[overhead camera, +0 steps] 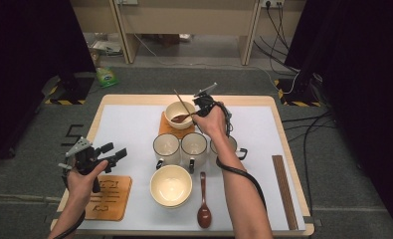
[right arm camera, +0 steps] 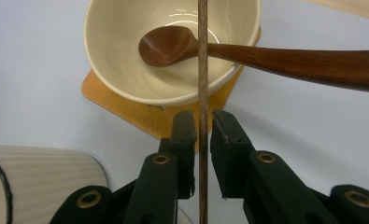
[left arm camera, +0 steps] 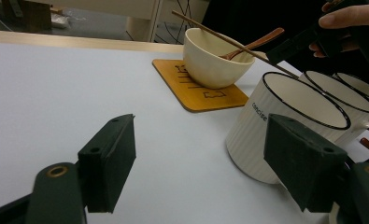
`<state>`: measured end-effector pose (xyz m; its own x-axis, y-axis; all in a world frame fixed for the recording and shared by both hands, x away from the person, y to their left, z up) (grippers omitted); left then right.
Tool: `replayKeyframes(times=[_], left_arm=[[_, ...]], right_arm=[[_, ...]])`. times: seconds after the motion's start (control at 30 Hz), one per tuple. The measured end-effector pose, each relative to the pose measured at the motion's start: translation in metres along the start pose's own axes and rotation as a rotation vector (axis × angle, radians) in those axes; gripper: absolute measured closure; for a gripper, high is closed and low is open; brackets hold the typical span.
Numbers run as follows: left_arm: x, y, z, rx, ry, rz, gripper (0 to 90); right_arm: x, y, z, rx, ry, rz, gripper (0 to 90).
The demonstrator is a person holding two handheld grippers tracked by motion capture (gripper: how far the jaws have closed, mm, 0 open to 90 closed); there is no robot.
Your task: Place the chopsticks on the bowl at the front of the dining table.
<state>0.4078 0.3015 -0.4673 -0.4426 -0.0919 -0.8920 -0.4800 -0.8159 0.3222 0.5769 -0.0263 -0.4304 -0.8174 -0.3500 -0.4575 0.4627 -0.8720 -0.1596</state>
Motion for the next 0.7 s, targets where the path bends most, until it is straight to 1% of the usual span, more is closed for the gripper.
replayKeyframes(times=[0.07,0.27,0.47,0.7], left_arm=[[0.0,0.0,0.0,0.0,0.001,0.001,24.6],[-0.001,-0.001,0.001,-0.002,0.005,0.002,24.4],[-0.001,0.0,0.001,-0.003,0.004,-0.001,24.4],[0.0,0.001,0.0,-0.003,0.001,-0.001,24.3]], right_arm=[[0.001,0.0,0.004,-0.007,0.006,-0.005,76.4],[0.004,0.006,0.02,0.0,0.033,-0.027,72.7],[0.01,0.016,0.034,0.012,0.047,-0.051,68.8],[0.016,0.026,0.047,0.023,0.062,-0.071,67.1]])
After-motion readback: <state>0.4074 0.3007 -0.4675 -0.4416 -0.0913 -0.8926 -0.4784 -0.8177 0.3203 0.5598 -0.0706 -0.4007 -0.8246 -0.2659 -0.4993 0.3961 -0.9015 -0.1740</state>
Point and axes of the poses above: each handheld gripper's, and its own axes: z roughly backward along the jaws, x roughly out of its underside, y roughly to its right, the point moved 4 cm from there along -z, roughly forward along the jaws, and after that the axes turned 1 degree about x, right-handed, at the moved point
